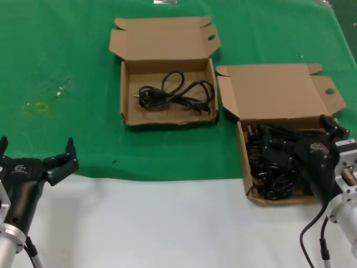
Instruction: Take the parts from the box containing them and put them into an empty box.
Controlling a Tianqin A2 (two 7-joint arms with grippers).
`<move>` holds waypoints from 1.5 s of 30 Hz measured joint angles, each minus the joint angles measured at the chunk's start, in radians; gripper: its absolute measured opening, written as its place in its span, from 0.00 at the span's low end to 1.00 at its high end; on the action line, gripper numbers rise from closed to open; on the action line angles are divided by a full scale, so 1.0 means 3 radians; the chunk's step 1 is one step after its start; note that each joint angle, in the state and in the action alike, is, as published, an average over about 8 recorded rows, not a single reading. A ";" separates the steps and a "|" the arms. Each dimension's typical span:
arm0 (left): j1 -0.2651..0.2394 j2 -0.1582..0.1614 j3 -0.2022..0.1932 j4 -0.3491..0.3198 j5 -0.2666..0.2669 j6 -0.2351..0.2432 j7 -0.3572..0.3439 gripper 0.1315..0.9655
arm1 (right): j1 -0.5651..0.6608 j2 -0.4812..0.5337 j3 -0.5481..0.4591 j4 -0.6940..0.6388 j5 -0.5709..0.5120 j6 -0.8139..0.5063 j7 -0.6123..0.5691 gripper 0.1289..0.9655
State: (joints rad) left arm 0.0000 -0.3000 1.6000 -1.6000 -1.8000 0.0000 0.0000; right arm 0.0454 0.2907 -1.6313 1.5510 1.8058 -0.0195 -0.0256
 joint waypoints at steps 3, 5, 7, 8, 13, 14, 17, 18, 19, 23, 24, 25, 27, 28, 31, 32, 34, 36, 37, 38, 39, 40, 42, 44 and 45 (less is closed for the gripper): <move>0.0000 0.0000 0.0000 0.0000 0.0000 0.0000 0.0000 1.00 | 0.0000 0.0000 0.0000 0.0000 0.0000 0.0000 0.0000 1.00; 0.0000 0.0000 0.0000 0.0000 0.0000 0.0000 0.0000 1.00 | 0.0000 0.0000 0.0000 0.0000 0.0000 0.0000 0.0000 1.00; 0.0000 0.0000 0.0000 0.0000 0.0000 0.0000 0.0000 1.00 | 0.0000 0.0000 0.0000 0.0000 0.0000 0.0000 0.0000 1.00; 0.0000 0.0000 0.0000 0.0000 0.0000 0.0000 0.0000 1.00 | 0.0000 0.0000 0.0000 0.0000 0.0000 0.0000 0.0000 1.00; 0.0000 0.0000 0.0000 0.0000 0.0000 0.0000 0.0000 1.00 | 0.0000 0.0000 0.0000 0.0000 0.0000 0.0000 0.0000 1.00; 0.0000 0.0000 0.0000 0.0000 0.0000 0.0000 0.0000 1.00 | 0.0000 0.0000 0.0000 0.0000 0.0000 0.0000 0.0000 1.00; 0.0000 0.0000 0.0000 0.0000 0.0000 0.0000 0.0000 1.00 | 0.0000 0.0000 0.0000 0.0000 0.0000 0.0000 0.0000 1.00; 0.0000 0.0000 0.0000 0.0000 0.0000 0.0000 0.0000 1.00 | 0.0000 0.0000 0.0000 0.0000 0.0000 0.0000 0.0000 1.00; 0.0000 0.0000 0.0000 0.0000 0.0000 0.0000 0.0000 1.00 | 0.0000 0.0000 0.0000 0.0000 0.0000 0.0000 0.0000 1.00; 0.0000 0.0000 0.0000 0.0000 0.0000 0.0000 0.0000 1.00 | 0.0000 0.0000 0.0000 0.0000 0.0000 0.0000 0.0000 1.00; 0.0000 0.0000 0.0000 0.0000 0.0000 0.0000 0.0000 1.00 | 0.0000 0.0000 0.0000 0.0000 0.0000 0.0000 0.0000 1.00; 0.0000 0.0000 0.0000 0.0000 0.0000 0.0000 0.0000 1.00 | 0.0000 0.0000 0.0000 0.0000 0.0000 0.0000 0.0000 1.00; 0.0000 0.0000 0.0000 0.0000 0.0000 0.0000 0.0000 1.00 | 0.0000 0.0000 0.0000 0.0000 0.0000 0.0000 0.0000 1.00; 0.0000 0.0000 0.0000 0.0000 0.0000 0.0000 0.0000 1.00 | 0.0000 0.0000 0.0000 0.0000 0.0000 0.0000 0.0000 1.00; 0.0000 0.0000 0.0000 0.0000 0.0000 0.0000 0.0000 1.00 | 0.0000 0.0000 0.0000 0.0000 0.0000 0.0000 0.0000 1.00; 0.0000 0.0000 0.0000 0.0000 0.0000 0.0000 0.0000 1.00 | 0.0000 0.0000 0.0000 0.0000 0.0000 0.0000 0.0000 1.00; 0.0000 0.0000 0.0000 0.0000 0.0000 0.0000 0.0000 1.00 | 0.0000 0.0000 0.0000 0.0000 0.0000 0.0000 0.0000 1.00; 0.0000 0.0000 0.0000 0.0000 0.0000 0.0000 0.0000 1.00 | 0.0000 0.0000 0.0000 0.0000 0.0000 0.0000 0.0000 1.00; 0.0000 0.0000 0.0000 0.0000 0.0000 0.0000 0.0000 1.00 | 0.0000 0.0000 0.0000 0.0000 0.0000 0.0000 0.0000 1.00; 0.0000 0.0000 0.0000 0.0000 0.0000 0.0000 0.0000 1.00 | 0.0000 0.0000 0.0000 0.0000 0.0000 0.0000 0.0000 1.00; 0.0000 0.0000 0.0000 0.0000 0.0000 0.0000 0.0000 1.00 | 0.0000 0.0000 0.0000 0.0000 0.0000 0.0000 0.0000 1.00; 0.0000 0.0000 0.0000 0.0000 0.0000 0.0000 0.0000 1.00 | 0.0000 0.0000 0.0000 0.0000 0.0000 0.0000 0.0000 1.00; 0.0000 0.0000 0.0000 0.0000 0.0000 0.0000 0.0000 1.00 | 0.0000 0.0000 0.0000 0.0000 0.0000 0.0000 0.0000 1.00; 0.0000 0.0000 0.0000 0.0000 0.0000 0.0000 0.0000 1.00 | 0.0000 0.0000 0.0000 0.0000 0.0000 0.0000 0.0000 1.00; 0.0000 0.0000 0.0000 0.0000 0.0000 0.0000 0.0000 1.00 | 0.0000 0.0000 0.0000 0.0000 0.0000 0.0000 0.0000 1.00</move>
State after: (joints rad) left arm 0.0000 -0.3000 1.6000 -1.6000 -1.8000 0.0000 0.0000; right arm 0.0454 0.2907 -1.6313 1.5510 1.8058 -0.0195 -0.0256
